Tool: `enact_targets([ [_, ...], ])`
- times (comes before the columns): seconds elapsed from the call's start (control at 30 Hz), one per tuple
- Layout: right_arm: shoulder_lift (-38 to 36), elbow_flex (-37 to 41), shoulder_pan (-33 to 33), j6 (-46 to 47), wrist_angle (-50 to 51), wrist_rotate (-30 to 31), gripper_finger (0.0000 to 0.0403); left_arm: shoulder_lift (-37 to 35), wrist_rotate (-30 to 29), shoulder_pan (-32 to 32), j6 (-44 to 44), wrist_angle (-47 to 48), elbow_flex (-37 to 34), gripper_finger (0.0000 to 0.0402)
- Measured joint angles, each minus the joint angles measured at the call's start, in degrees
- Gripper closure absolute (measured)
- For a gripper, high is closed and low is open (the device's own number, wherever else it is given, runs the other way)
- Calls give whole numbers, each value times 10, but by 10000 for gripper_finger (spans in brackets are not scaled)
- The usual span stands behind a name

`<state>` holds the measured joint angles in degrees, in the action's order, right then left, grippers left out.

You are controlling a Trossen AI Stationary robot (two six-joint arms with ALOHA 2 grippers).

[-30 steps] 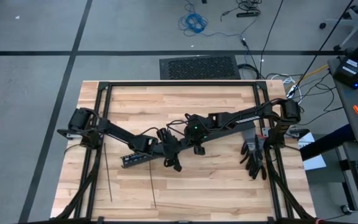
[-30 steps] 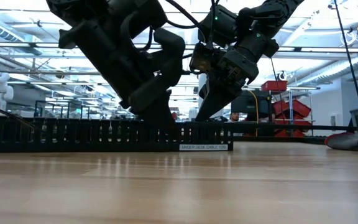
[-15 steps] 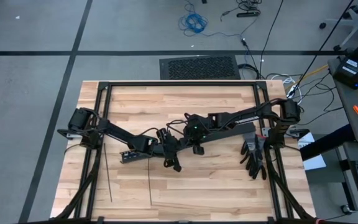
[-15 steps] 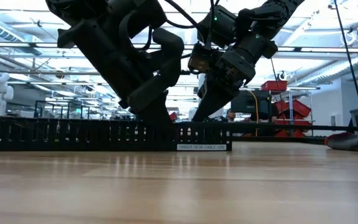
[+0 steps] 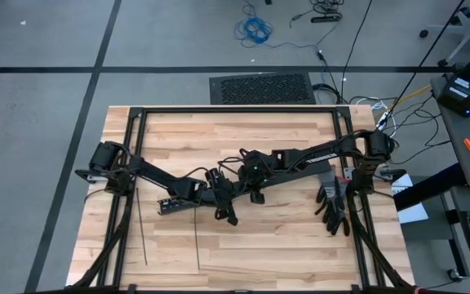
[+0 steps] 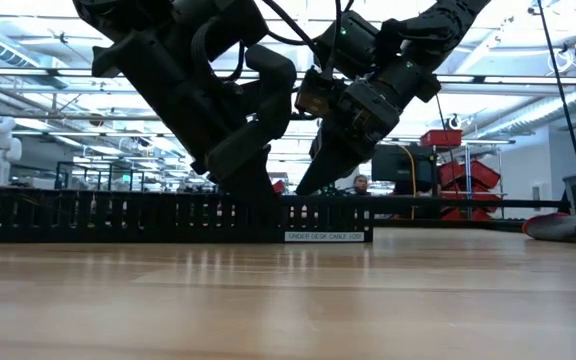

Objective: Ziptie cables
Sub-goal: Close the black cable duct with the cable duct cover

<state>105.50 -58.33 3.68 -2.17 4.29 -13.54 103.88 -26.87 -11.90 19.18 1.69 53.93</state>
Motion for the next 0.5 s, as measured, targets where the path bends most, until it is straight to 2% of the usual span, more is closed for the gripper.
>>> enact_targets([
  [0.3, 16, -1, 0, 0, -17, -5, 403, -2, 1, 0, -4, 2, 0, 178],
  [0.4, 18, -1, 0, 0, -23, -5, 403, -3, 11, 1, -13, 4, 0, 159],
  [0.5, 19, -1, 0, 0, -29, -5, 403, -3, 23, 5, -13, 12, 0, 122],
])
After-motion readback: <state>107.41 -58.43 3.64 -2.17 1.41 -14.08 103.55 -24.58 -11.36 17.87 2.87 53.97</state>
